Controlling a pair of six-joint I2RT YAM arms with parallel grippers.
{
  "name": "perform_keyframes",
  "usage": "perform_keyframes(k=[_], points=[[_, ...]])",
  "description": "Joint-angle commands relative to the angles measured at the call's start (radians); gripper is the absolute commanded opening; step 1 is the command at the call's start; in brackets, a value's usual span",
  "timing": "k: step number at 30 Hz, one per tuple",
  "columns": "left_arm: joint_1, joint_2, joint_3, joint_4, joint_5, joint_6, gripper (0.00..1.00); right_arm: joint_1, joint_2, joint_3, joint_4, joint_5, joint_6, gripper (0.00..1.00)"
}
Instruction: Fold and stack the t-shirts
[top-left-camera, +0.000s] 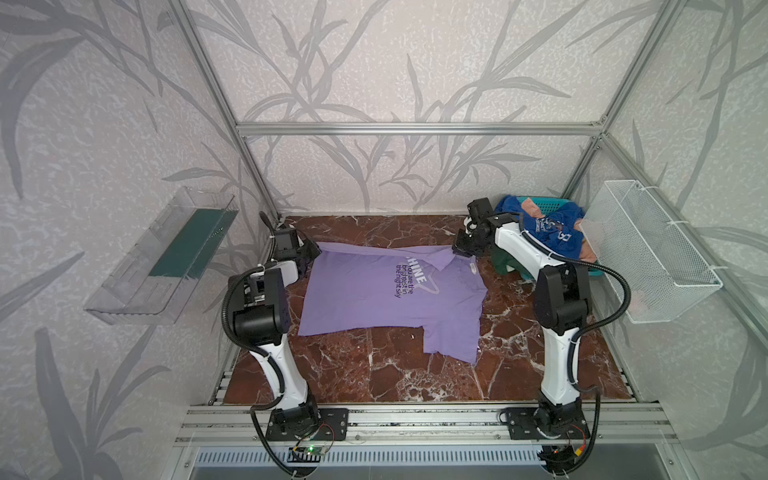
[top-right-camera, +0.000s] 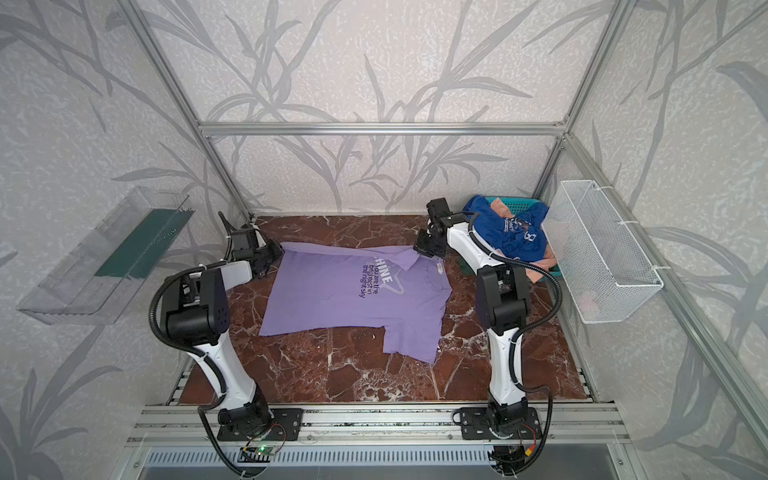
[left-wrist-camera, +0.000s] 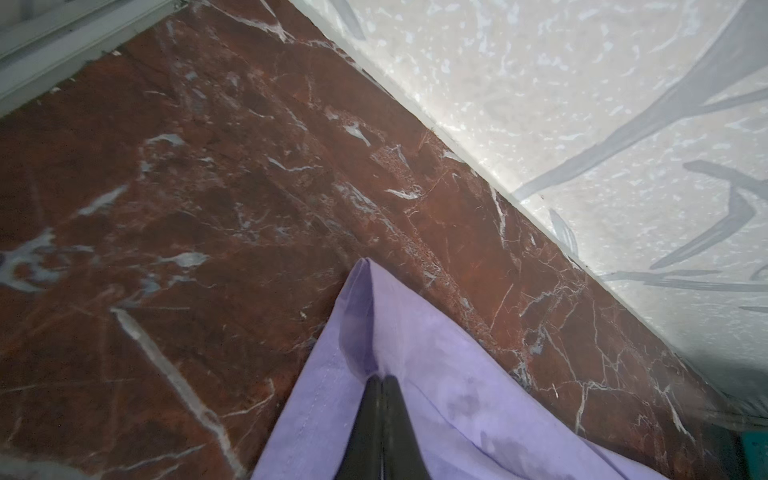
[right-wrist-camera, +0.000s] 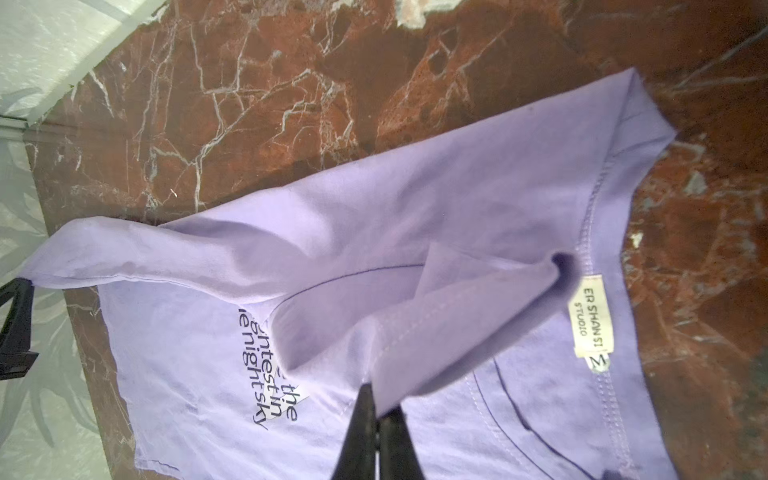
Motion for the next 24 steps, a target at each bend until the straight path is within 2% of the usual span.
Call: perform_keyframes(k=[1,14,19,24], points=[[-0.003,-0.042,-0.036,-0.002,-0.044,0.011,0.00,-0.005,-0.050,-0.027,0.000,-0.007,0.002,0.00],[-0.058,-0.106,-0.110,-0.057,-0.134,-0.093,0.00,-0.004,-0.082,-0.141,0.072,-0.023,0.058,0.00],[-0.089,-0.123,-0.118,-0.098,-0.195,-0.095,0.00,-0.003,-0.083,-0.152,0.075,-0.019,0.059,0.00],[-0.093,-0.145,-0.114,-0.178,-0.303,-0.106,0.00,-0.003,-0.081,-0.159,0.073,-0.014,0.058,0.00]])
